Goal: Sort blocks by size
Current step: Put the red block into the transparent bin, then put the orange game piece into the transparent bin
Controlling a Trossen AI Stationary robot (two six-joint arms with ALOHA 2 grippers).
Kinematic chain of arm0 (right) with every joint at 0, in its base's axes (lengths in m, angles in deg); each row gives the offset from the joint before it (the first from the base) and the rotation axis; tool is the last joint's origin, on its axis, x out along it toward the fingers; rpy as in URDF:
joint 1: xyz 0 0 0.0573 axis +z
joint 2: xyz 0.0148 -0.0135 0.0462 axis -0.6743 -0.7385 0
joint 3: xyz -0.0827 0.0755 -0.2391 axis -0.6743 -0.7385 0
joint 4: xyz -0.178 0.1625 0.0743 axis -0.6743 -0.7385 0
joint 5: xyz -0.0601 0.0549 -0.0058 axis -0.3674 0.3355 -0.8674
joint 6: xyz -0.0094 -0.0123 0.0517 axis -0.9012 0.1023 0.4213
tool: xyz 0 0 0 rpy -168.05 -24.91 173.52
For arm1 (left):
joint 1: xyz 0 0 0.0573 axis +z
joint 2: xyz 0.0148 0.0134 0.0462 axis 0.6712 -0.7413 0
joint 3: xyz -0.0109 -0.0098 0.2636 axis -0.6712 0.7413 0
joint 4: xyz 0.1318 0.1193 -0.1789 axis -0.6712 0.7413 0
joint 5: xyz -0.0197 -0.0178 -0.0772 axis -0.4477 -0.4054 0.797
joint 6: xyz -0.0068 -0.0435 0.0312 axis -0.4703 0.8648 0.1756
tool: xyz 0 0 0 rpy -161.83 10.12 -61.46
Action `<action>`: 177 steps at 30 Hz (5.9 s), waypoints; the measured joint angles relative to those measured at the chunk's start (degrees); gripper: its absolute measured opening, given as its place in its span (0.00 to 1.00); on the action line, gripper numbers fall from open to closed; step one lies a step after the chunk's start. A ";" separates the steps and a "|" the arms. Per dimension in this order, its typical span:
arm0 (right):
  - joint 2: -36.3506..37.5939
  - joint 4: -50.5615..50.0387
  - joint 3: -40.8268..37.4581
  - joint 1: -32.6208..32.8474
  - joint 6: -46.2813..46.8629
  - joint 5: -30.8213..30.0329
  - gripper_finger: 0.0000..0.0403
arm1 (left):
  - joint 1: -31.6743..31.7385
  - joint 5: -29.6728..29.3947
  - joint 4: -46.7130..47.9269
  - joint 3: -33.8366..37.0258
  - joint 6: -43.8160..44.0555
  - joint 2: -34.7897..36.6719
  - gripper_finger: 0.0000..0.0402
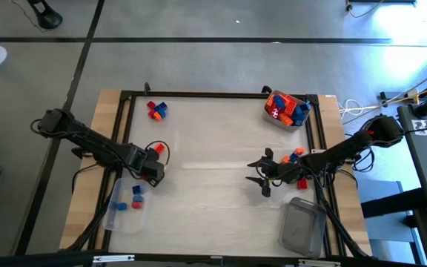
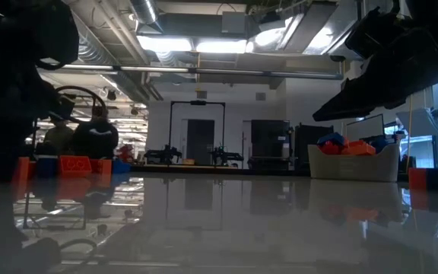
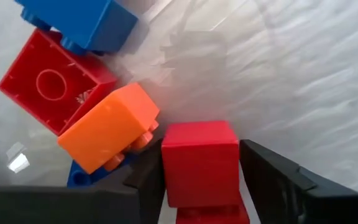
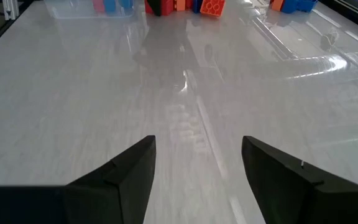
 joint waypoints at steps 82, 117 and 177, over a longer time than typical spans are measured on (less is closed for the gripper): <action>0.00 0.42 0.00 0.00 -0.04 -0.22 0.59 | -44.87 -3.25 9.27 -13.12 31.02 -0.13 0.31; 0.00 0.45 0.00 -0.01 -0.08 -0.22 0.59 | -38.96 -12.56 13.87 -14.57 34.98 12.52 0.58; -0.02 0.17 0.00 0.01 -0.64 -0.20 0.59 | 9.49 -4.90 17.61 -7.27 10.57 2.16 0.59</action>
